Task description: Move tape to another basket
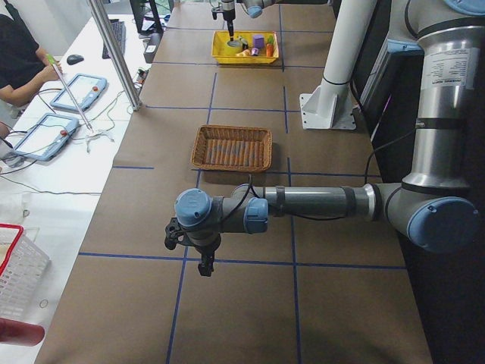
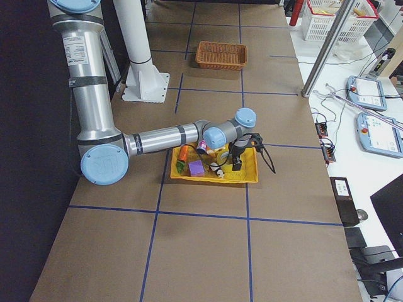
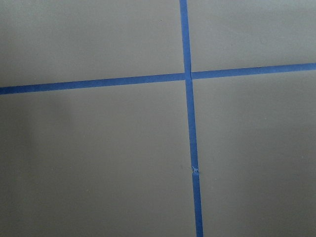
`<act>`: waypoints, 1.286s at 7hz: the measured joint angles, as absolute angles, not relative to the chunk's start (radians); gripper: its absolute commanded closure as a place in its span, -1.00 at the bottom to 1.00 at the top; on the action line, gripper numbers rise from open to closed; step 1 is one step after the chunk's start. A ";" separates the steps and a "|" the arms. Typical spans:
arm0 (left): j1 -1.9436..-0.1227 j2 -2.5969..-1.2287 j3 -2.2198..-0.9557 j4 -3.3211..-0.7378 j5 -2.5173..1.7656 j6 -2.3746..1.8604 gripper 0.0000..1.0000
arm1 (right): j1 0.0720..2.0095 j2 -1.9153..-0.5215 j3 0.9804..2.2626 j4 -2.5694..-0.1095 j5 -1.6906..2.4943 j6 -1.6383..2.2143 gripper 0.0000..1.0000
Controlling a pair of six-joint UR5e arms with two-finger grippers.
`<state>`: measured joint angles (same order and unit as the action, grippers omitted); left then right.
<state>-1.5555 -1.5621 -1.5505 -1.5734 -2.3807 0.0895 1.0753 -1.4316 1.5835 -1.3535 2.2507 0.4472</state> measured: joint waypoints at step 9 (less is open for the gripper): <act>-1.555 -1.564 -1.550 -1.574 -2.382 0.086 -1.00 | 1.060 -1.412 1.507 -1.296 2.242 0.448 1.00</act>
